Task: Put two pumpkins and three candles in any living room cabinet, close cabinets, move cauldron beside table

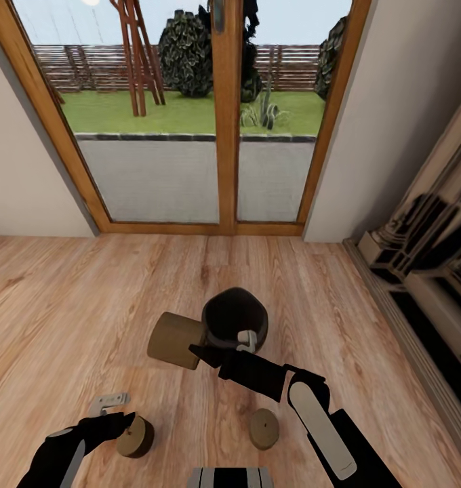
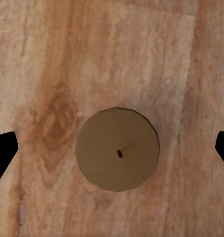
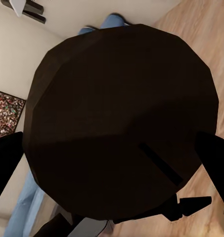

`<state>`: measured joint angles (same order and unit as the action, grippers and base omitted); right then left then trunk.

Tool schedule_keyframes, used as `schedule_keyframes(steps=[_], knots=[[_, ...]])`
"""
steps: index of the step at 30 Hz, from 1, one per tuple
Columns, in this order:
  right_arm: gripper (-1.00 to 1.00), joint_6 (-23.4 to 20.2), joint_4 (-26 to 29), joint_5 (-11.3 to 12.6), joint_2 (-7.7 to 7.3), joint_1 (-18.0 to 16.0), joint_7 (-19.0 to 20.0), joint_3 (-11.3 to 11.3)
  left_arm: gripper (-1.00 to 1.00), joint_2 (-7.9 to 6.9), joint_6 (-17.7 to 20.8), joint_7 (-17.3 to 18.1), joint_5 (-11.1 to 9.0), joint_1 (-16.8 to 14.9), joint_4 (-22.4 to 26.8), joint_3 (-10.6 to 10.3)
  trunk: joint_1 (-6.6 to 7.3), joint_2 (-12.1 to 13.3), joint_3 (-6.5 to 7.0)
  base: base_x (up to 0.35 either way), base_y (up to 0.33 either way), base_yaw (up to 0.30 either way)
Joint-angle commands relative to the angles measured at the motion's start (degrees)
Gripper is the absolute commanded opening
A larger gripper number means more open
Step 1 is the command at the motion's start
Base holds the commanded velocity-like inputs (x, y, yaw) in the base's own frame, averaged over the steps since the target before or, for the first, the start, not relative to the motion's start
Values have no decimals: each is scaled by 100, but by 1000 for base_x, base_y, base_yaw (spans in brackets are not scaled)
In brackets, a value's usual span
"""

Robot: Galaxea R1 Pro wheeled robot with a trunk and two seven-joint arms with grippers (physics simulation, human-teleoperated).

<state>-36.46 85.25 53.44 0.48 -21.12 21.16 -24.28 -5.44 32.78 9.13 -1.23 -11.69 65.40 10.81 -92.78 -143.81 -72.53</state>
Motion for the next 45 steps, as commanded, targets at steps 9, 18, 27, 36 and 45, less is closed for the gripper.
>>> schedule_keyframes(steps=[9,18,27,36,45], knots=[[-100,-1,0,9,0,1,2,2,100,3,0,1,-1,0,-1,0,0,0,0,145,0,0],[-100,-2,10,9,-8,1,7,-1,100,7,-8,1,0,0,-1,0,-15,-8,-133,11,0,0],[-100,0,93,16,-50,0,37,7,100,23,-368,1,1,0,-240,0,-39,-20,-332,0,0,0],[-100,7,106,9,-19,0,20,-8,100,26,-550,-2,-4,0,-346,-4,-62,-32,-532,0,0,0],[-100,7,106,9,-12,-4,11,-16,100,30,-638,-7,0,0,-404,-7,-85,-44,-731,0,0,0]])
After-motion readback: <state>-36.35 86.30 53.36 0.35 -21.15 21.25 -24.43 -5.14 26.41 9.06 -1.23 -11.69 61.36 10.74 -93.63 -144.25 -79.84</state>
